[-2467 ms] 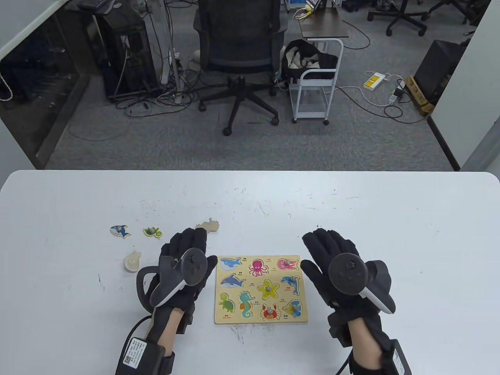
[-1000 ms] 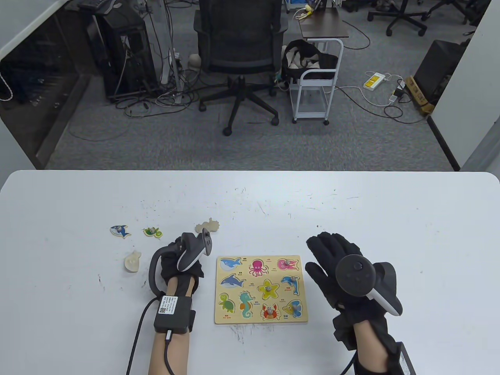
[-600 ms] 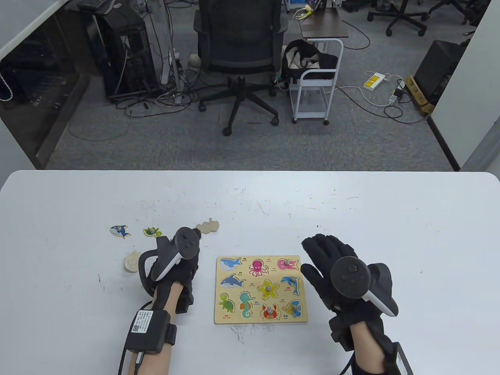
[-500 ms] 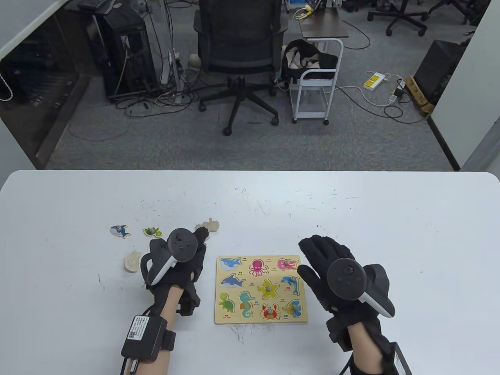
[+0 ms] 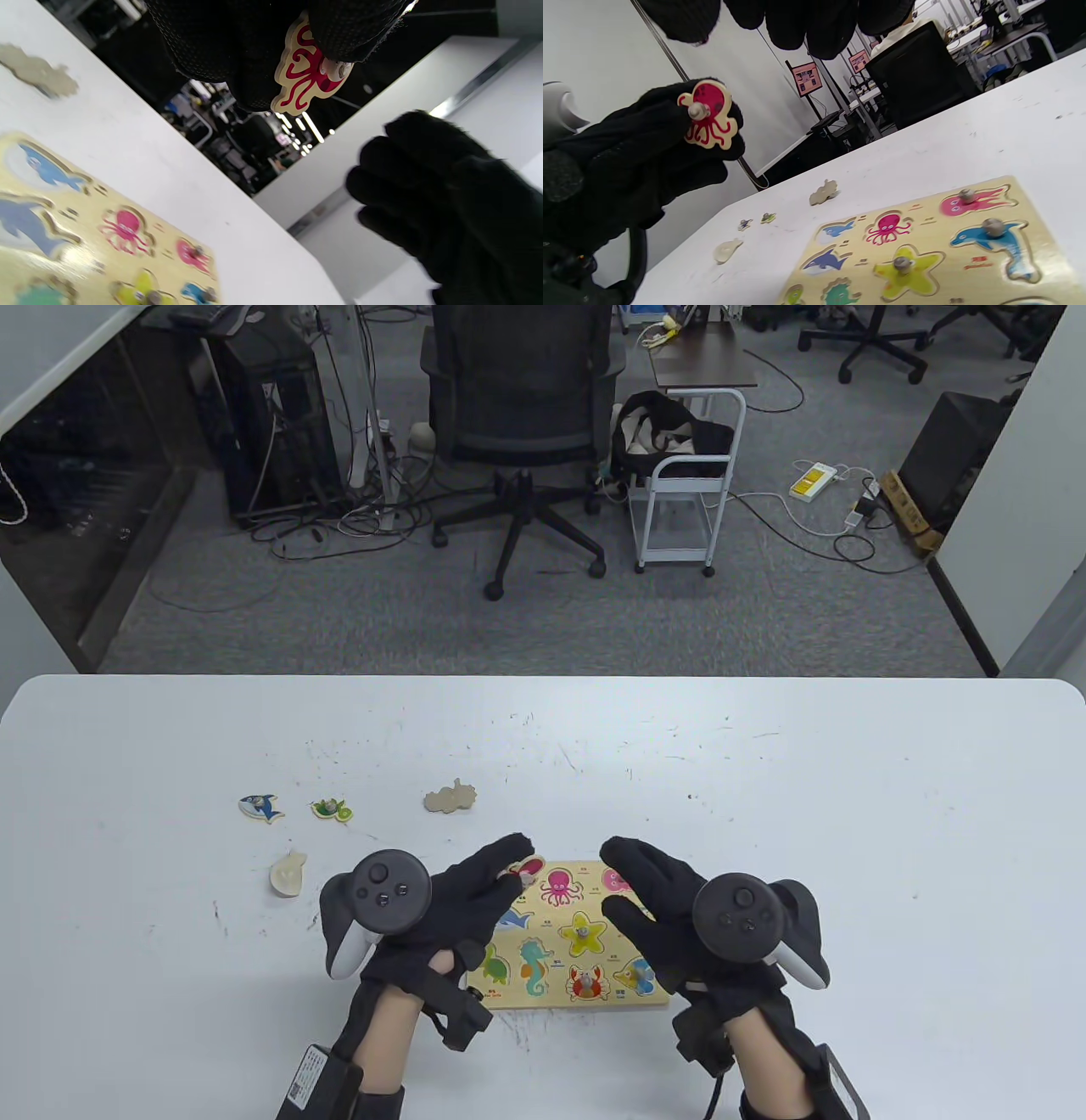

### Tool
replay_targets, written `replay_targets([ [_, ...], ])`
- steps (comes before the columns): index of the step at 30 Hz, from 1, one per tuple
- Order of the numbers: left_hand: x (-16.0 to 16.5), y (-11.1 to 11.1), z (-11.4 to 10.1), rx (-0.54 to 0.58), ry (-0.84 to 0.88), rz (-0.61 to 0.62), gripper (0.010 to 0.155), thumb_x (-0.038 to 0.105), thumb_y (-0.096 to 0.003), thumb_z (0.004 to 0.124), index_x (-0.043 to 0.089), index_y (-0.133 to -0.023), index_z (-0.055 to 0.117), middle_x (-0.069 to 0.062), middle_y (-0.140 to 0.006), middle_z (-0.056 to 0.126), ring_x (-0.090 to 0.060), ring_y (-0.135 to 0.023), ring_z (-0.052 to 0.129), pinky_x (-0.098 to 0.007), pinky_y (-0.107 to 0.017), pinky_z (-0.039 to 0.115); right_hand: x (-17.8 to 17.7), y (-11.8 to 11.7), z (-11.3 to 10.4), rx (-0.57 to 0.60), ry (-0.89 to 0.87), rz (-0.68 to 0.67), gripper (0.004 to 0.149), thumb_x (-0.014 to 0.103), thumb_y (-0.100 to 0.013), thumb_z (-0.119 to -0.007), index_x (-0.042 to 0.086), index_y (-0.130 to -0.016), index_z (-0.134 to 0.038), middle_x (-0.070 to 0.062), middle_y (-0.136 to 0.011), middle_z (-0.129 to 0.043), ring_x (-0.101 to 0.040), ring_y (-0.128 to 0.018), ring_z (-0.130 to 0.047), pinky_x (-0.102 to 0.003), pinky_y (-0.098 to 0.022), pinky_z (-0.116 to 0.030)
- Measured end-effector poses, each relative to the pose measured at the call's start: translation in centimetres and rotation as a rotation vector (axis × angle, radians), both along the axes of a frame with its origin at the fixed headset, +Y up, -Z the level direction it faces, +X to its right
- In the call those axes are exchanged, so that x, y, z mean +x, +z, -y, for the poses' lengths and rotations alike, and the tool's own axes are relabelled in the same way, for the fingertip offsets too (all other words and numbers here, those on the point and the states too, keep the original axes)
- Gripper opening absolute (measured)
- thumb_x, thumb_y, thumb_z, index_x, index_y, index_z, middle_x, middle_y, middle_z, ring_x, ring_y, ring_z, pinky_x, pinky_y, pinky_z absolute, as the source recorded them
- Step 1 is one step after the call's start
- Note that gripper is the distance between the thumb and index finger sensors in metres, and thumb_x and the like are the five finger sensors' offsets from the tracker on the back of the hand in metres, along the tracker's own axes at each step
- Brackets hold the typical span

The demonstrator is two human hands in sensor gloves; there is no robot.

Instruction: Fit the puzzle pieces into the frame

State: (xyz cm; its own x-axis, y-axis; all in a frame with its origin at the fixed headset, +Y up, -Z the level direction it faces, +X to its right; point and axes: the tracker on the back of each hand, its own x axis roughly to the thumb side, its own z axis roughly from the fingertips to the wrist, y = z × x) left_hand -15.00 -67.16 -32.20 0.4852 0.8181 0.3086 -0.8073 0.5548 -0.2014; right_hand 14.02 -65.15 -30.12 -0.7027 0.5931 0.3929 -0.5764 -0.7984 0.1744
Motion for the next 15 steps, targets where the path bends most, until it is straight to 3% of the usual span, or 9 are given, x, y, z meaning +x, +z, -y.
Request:
replay_targets([
  [4, 0.9, 0.2, 0.4, -0.13, 0.293, 0.183, 0.052, 0.041, -0.0529, 0.081, 0.032, -0.103, 0.072, 0.006, -0.098, 0.093, -0.014, -0.085, 0.098, -0.036, -0.067, 0.082, -0.5, 0.0, 0.4, -0.04, -0.106, -0.067, 0.066, 0.052, -0.047, -0.077, 0.028, -0.105, -0.058, -0.002, -0.108, -0.072, -0.029, -0.095, -0.081, -0.051, -0.072, -0.065],
  [11, 2.2, 0.4, 1.2, -0.216, 0.452, 0.267, 0.05, 0.044, -0.053, 0.082, 0.039, -0.101, 0.07, 0.012, -0.099, 0.09, -0.01, -0.088, 0.095, -0.034, -0.07, 0.08, -1.4, 0.3, 0.5, -0.049, -0.314, -0.177, 0.064, 0.05, -0.047, -0.078, 0.028, -0.104, -0.06, -0.004, -0.106, -0.074, -0.029, -0.092, -0.084, -0.05, -0.07, -0.067],
  [15, 2.4, 0.3, 1.6, -0.233, 0.478, 0.269, 0.049, 0.045, -0.0531, 0.083, 0.041, -0.1, 0.069, 0.014, -0.099, 0.089, -0.009, -0.089, 0.094, -0.034, -0.071, 0.079, -1.5, 0.7, 0.4, 0.001, -0.308, -0.114, 0.059, 0.046, -0.047, -0.081, 0.03, -0.101, -0.066, -0.002, -0.103, -0.078, -0.027, -0.089, -0.088, -0.049, -0.068, -0.07],
])
